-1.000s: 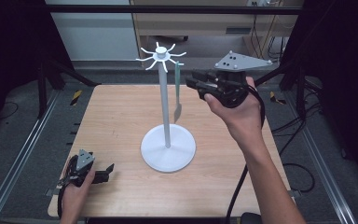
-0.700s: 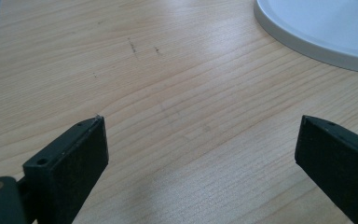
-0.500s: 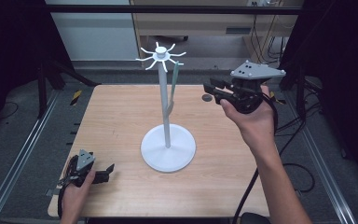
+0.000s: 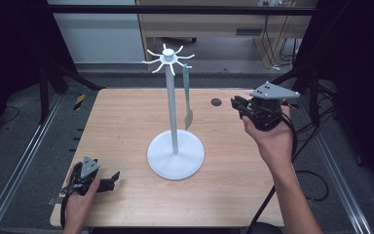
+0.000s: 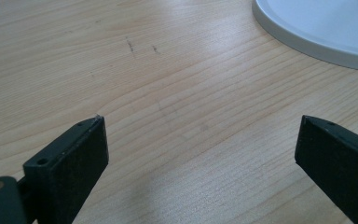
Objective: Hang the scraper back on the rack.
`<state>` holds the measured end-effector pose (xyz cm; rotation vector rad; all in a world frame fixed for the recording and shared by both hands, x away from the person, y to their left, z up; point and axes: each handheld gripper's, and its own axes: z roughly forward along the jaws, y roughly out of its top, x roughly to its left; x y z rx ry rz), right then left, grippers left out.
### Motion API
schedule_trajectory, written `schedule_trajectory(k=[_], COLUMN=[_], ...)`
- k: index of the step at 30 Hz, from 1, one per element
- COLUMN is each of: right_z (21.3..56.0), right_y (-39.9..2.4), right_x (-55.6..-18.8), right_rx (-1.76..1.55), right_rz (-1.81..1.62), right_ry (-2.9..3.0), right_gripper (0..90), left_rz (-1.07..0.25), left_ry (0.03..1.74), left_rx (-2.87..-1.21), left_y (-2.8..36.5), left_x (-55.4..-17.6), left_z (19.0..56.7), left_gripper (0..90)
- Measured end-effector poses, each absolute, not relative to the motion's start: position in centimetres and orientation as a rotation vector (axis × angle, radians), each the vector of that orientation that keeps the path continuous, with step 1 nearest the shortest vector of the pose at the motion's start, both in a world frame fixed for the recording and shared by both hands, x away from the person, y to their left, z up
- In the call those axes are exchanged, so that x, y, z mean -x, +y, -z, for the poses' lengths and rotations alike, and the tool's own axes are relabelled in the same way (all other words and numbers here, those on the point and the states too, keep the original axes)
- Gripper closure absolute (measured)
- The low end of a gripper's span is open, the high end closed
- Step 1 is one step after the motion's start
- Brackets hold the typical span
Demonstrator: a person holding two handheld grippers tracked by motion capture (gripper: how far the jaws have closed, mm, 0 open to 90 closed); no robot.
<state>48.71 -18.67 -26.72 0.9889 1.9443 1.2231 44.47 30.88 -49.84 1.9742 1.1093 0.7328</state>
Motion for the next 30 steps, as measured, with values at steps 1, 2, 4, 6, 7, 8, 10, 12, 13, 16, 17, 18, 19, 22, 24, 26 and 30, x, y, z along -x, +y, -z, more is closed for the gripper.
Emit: schedule_trajectory(k=[1,2,4,6,7,8,10,12,13,16,17,18,19,22,24,26,30], right_z=[27.1,27.6,28.4,29.3,29.7,30.2,31.3,32.4,32.9,34.4,34.9,35.4,35.7,37.2,38.0,38.7,40.0], right_y=[-18.7,-18.8,-18.9,-19.0,-19.0,-19.0,-19.2,-19.3,-19.4,-19.6,-19.6,-19.6,-19.7,-19.9,-20.0,-20.1,-20.3], right_x=[-48.7,-48.7,-48.6,-48.6,-48.6,-48.6,-48.6,-48.6,-48.6,-48.6,-48.6,-48.6,-48.6,-48.6,-48.6,-48.7,-48.8], right_rx=[-0.997,-1.001,-1.013,-1.026,-1.033,-1.040,-1.058,-1.079,-1.090,-1.118,-1.128,-1.141,-1.147,-1.178,-1.195,-1.207,-1.241], right_rz=[-1.218,-1.216,-1.207,-1.202,-1.197,-1.190,-1.181,-1.183,-1.184,-1.182,-1.182,-1.179,-1.182,-1.182,-1.175,-1.167,-1.149], right_ry=[1.948,1.950,1.955,1.961,1.963,1.966,1.971,1.975,1.977,1.987,1.991,1.994,1.995,1.997,1.998,2.000,1.980], right_gripper=[82.0,82.1,82.2,82.3,82.3,82.3,82.3,82.1,82.1,81.8,81.6,81.2,81.0,79.9,79.4,77.7,67.1], left_rz=[-0.733,-0.733,-0.733,-0.733,-0.732,-0.733,-0.732,-0.730,-0.730,-0.730,-0.729,-0.729,-0.729,-0.729,-0.729,-0.729,-0.730], left_ry=[1.111,1.111,1.110,1.110,1.109,1.111,1.110,1.111,1.111,1.111,1.111,1.111,1.111,1.109,1.109,1.108,1.106], left_rx=[-1.975,-1.976,-1.976,-1.975,-1.976,-1.974,-1.976,-1.976,-1.976,-1.976,-1.976,-1.976,-1.976,-1.979,-1.980,-1.981,-1.983], left_y=[30.9,30.9,30.9,30.9,30.9,30.9,30.9,30.8,30.8,30.8,30.8,30.8,30.8,30.7,30.7,30.7,30.6], left_x=[-44.5,-44.5,-44.4,-44.4,-44.5,-44.5,-44.5,-44.5,-44.5,-44.5,-44.4,-44.4,-44.4,-44.4,-44.4,-44.4,-44.4], left_z=[49.9,49.9,49.9,49.8,49.9,49.9,49.9,49.9,49.9,49.9,49.9,49.9,49.9,49.9,49.9,49.9,50.0], left_gripper=[2.1,2.1,2.1,2.1,2.1,2.1,2.1,2.1,2.1,2.1,2.1,2.1,2.1,2.1,2.1,2.1,2.1])
